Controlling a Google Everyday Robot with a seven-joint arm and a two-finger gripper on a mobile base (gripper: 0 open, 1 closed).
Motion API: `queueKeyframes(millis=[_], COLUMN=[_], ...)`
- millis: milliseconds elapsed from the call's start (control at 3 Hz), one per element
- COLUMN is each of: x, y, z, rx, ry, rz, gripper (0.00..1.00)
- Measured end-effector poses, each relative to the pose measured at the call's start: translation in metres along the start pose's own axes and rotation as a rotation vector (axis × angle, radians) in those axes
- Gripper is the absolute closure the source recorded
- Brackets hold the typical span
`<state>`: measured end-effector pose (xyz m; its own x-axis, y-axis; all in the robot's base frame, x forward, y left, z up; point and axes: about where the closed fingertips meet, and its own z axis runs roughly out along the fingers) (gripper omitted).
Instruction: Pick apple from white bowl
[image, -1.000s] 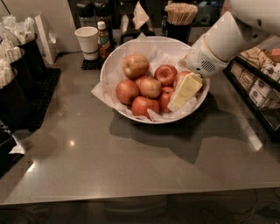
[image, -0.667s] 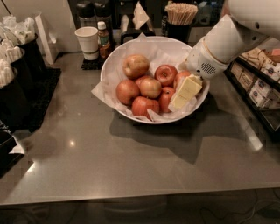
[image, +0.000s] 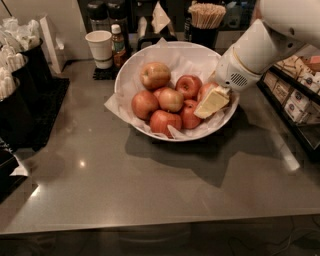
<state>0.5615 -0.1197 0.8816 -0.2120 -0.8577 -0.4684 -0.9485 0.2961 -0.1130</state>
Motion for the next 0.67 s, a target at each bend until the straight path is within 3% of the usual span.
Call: queueKeyframes(millis=[667], x=[-0.008], y=[0.000], z=[-0.012], rx=[-0.002], ry=[-0.031], rz=[-0.034], gripper=[1.00])
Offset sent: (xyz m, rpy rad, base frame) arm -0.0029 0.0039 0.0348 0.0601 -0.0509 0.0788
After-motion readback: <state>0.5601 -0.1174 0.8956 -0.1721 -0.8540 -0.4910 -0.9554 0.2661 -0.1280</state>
